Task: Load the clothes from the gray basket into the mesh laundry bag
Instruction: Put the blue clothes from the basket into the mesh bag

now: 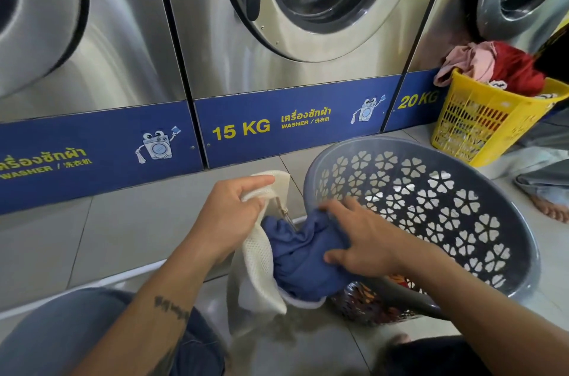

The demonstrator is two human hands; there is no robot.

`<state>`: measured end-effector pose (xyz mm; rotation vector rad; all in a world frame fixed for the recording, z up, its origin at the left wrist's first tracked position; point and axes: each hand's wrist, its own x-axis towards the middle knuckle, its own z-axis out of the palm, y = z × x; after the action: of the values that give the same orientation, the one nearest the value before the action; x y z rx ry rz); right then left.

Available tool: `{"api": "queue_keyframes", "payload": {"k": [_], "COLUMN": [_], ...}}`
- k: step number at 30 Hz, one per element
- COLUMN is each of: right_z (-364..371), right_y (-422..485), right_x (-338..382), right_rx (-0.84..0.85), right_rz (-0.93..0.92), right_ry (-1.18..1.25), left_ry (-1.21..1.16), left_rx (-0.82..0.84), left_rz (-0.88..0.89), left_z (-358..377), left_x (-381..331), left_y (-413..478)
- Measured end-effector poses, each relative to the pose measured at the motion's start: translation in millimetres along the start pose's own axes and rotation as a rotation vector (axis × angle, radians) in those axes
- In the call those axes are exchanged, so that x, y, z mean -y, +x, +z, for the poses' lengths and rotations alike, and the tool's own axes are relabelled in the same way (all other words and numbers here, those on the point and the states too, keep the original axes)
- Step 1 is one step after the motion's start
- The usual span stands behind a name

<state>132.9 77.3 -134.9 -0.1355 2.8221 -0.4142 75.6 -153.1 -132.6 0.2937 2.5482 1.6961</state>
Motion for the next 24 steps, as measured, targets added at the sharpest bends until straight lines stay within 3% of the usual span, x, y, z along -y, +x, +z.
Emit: {"api": "queue_keyframes", "payload": {"k": [2,5,9,11,14,16,19,21,24], "right_z": [3,2,12,31,70,99,140,162,175], "right_y": [1,-1,-6,-6,1,15,34,40,46], "right_x": [-4,8,42,58,66,63,54,50,48], "right_rx": [-0.010,-0.239,-0.416,-0.341,-0.098,0.079,0.256,0.262,0.114], "right_rz": [0.018,-0.039,-0.196,-0.260,-0.295,-0.322,-0.197,-0.119,-0.061], "right_ry": [0.042,-0.035,0.161,0.299,0.408,0.382,0.235,0.258,0.285], "left_ry": [0.014,0.032,-0.043,-0.114,-0.215,-0.123,0.117,0.199,0.267], "left_rx": [0.002,0.000,0.043,0.049,0.023,0.016,0.008,-0.056,-0.126], "left_rz": [-0.012,-0.033,-0.034,-0.041,-0.117,-0.156,-0.266,-0.365,-0.406], "left_z": [0,1,7,9,10,10,7,-5,-23], "left_x": [1,5,7,11,27,47,86,107,124], "left_y": [1,1,-2,-3,-4,-7,-17,-20,-22]}}
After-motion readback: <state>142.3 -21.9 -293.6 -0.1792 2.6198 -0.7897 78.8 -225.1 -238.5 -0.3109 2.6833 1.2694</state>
